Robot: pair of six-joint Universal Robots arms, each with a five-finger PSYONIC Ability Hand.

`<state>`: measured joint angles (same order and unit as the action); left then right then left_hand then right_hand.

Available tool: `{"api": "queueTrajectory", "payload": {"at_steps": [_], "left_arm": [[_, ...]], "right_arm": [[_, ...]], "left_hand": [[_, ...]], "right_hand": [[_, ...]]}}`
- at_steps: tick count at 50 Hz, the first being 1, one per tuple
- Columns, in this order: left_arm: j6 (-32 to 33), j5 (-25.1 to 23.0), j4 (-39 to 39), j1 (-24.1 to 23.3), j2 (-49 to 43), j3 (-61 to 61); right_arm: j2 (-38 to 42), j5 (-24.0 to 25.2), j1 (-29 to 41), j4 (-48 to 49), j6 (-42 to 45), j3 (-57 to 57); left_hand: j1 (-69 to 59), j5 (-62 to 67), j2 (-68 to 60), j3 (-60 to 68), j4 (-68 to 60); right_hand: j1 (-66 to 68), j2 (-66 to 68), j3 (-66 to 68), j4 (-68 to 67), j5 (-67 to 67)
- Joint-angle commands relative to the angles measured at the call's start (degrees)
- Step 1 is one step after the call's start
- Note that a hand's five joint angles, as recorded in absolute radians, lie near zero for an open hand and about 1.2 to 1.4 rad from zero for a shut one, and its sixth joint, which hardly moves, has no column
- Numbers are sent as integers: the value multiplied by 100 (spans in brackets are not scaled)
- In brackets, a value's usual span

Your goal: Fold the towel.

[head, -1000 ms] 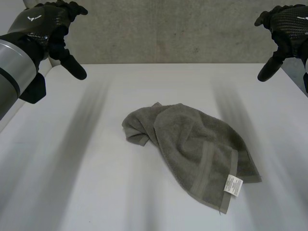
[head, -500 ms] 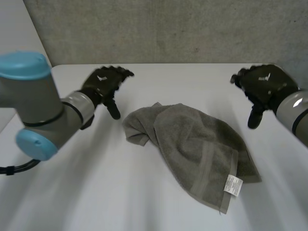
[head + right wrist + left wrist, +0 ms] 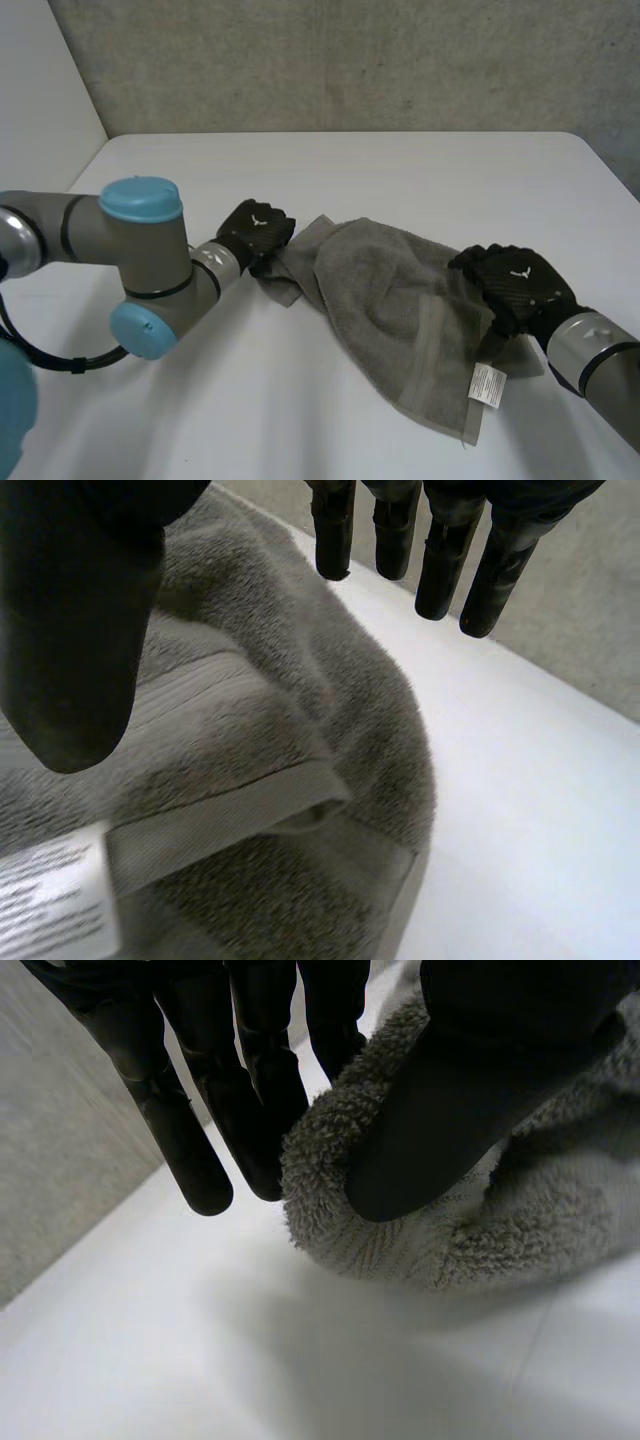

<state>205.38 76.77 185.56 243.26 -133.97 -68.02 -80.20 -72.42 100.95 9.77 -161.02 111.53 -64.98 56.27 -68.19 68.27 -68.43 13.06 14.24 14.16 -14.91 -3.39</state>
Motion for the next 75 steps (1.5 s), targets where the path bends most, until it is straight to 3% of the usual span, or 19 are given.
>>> {"api": "queueTrajectory", "payload": {"at_steps": [1,12,13,14,16,17,19,23,27,45,56,60,62,64,65,66,67,68,75], "left_arm": [[-15,14,6,-51,1409,-1240],[90,-83,-29,-60,3376,-3996],[168,-92,-46,-77,3569,-4382],[169,-92,-46,-77,3571,-4386],[301,-127,-81,-121,3685,-4615],[553,-188,-142,-182,3772,-4771],[921,-232,-239,-200,3834,-4834],[1626,-215,-336,-191,4001,-4642],[1646,-171,-310,-139,4002,-4248],[-928,198,-415,116,2087,-1970],[-956,171,-1636,46,1409,-1864],[-956,181,-1584,46,1365,-1846],[-956,181,-1505,46,1330,-1811],[-973,207,-1383,46,1225,-1715],[-973,207,-1382,46,1224,-1714],[-956,189,-1382,46,1190,-1671],[-956,189,-1382,46,1189,-1670],[-938,146,-1391,46,1181,-1627],[-622,233,-1566,-50,1303,-786]], "right_arm": [[-58,-27,-14,-63,-17,-272],[47,43,21,-1440,579,-1044],[48,43,21,-1442,580,-1046],[152,78,47,-1643,781,-1185],[285,61,65,-1794,958,-1362],[407,52,65,-1916,1054,-1545],[505,26,74,-1979,1108,-1749],[925,-44,196,-2014,1099,-2397],[1261,-115,381,-2031,1029,-2909],[3309,-300,645,-2734,-272,-5273],[3731,-352,768,-2726,-202,-5370],[3774,-343,794,-2691,-202,-5352],[3783,-335,812,-2682,-202,-5352],[3792,-308,830,-2673,-202,-5352],[3792,-291,856,-2673,-193,-5343],[3792,-273,873,-2673,-184,-5361],[3792,-273,873,-2673,-184,-5361],[3775,-273,882,-2673,-175,-5378],[3309,-300,891,-2638,-175,-6011]], "left_hand": [[-1502,1373,-1181,1173,-1157],[-1255,1125,-934,925,-909],[80,-209,401,-410,426],[93,-223,414,-423,439],[1456,-1585,1777,-1785,1801],[3038,-3167,3359,-3368,3384],[4037,-4166,4357,-4366,4382],[5221,-5350,5542,-5550,5566],[5241,-5370,5562,-5570,5586],[5057,-5186,5377,-5386,5402],[5022,-5151,5343,-5352,5368],[4972,-5101,5293,-5301,5317],[4635,-4765,4956,-4965,4981],[2446,-2576,2767,-2776,2792],[2432,-2561,2753,-2761,2777],[500,-629,821,-829,845],[481,-610,801,-810,826],[-1482,1353,-1162,1153,-1137],[-1502,1373,-1181,1173,-1157]], "right_hand": [[-306,-424,-416,491,339],[-306,-424,-416,491,339],[-306,-424,-416,491,339],[-306,-424,-416,491,339],[-306,-424,-416,491,339],[-306,-424,-416,491,339],[-306,-424,-416,491,339],[-306,-424,-416,491,339],[-306,-424,-416,491,339],[1384,1266,1274,-1200,-1352],[1284,1165,1173,-1099,-1251],[1467,1349,1357,-1282,-1435],[2101,1983,1991,-1916,-2069],[3083,2965,2973,-2898,-3051],[4282,4164,4172,-4097,-4250],[5860,5742,5749,-5675,-5827],[5876,5757,5765,-5691,-5843],[6686,6568,6575,-6501,-6653],[6694,6576,6584,-6509,-6661]]}}
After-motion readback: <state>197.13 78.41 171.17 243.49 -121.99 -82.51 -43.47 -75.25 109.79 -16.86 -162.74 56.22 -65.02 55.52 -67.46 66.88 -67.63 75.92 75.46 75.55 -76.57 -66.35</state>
